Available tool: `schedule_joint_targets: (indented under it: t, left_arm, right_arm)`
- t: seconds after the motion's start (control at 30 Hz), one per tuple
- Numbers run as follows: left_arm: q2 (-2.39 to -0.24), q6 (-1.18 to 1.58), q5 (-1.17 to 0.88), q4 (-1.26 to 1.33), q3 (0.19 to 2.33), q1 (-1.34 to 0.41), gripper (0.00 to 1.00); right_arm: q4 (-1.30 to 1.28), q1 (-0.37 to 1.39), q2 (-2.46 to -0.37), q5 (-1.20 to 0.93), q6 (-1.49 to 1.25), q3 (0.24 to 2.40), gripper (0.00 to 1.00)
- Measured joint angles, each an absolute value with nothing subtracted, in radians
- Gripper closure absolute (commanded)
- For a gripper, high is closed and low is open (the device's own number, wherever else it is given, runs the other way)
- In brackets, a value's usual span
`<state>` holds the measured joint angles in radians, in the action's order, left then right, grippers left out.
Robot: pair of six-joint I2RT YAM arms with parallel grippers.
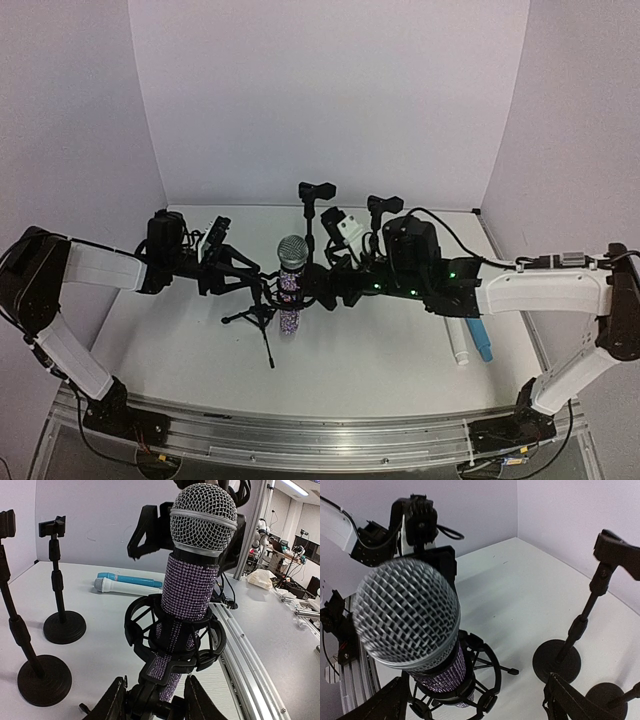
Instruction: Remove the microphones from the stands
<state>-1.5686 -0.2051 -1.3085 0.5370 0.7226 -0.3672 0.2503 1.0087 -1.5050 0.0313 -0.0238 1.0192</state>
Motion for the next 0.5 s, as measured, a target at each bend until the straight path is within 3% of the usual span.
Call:
schedule_joint_targets:
  t: [0.27,0.43,0.5]
  left_arm:
    - [-1.554,-0.178,-1.278,0.578,0.697,-0.37,1.0]
    - [-1.551,-0.175,-1.273,0.585,0.692,-0.371,1.0]
    - [-1.551,-0.173,-1.272,0.587,0.692,-0.371,1.0]
  right_arm:
    - [0.316,1.011,-1.591,-0.042,0.009,1.061,0.2]
    - [0.382,1.011,-1.612,-0.07,0.011,1.096,0.36]
    - [0.4,1.011,-1.626,-0.079,0.01,1.105,0.38]
